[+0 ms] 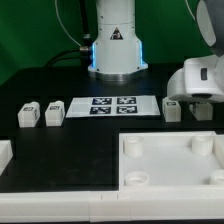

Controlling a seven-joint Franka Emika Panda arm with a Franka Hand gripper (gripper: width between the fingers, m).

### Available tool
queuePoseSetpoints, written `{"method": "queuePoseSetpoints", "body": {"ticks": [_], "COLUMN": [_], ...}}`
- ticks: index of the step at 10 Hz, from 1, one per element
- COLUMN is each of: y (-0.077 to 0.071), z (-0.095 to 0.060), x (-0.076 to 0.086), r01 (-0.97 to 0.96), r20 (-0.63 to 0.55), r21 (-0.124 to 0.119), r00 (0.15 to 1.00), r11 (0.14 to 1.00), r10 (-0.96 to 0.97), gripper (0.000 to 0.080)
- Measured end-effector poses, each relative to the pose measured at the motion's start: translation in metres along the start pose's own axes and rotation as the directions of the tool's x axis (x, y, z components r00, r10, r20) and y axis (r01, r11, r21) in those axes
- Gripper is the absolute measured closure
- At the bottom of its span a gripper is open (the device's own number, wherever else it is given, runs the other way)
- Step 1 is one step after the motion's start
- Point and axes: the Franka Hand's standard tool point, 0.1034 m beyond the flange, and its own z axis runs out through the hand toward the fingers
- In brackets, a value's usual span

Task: Assemble one leg

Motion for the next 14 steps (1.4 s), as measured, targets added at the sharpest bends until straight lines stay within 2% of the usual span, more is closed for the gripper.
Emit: {"method": "queuePoseSetpoints", "body": {"ticks": [2, 3, 4, 5, 6, 11, 12, 13, 14], "y": [-0.001, 0.0, -0.001, 0.0, 0.0, 0.0, 0.005, 0.029, 0.04], "z": [0.003, 0.003, 0.003, 0.003, 0.003, 0.003, -0.001, -0.025, -0.049], "x": [-0.001, -0.001, -0.001, -0.001, -0.001, -0.001, 0.0, -0.001, -0.006], "r01": [0.003, 0.003, 0.003, 0.003, 0.003, 0.003, 0.022, 0.037, 0.02], "r20": [0.004, 0.004, 0.004, 0.004, 0.005, 0.005, 0.011, 0.033, 0.013], "r21": [-0.002, -0.002, -0.002, -0.002, -0.002, -0.002, -0.003, 0.004, 0.012], "r00": [1.0, 1.0, 1.0, 1.0, 1.0, 1.0, 1.0, 0.999, 1.0], "r11": [1.0, 1.0, 1.0, 1.0, 1.0, 1.0, 1.0, 0.999, 1.0], "r10": [-0.003, -0.003, -0.003, -0.003, -0.003, -0.003, -0.022, -0.037, -0.021], "gripper": [0.015, 0.0275, 0.0275, 0.0414, 0.0513, 0.0512, 0.0512, 0.0512, 0.0512]}}
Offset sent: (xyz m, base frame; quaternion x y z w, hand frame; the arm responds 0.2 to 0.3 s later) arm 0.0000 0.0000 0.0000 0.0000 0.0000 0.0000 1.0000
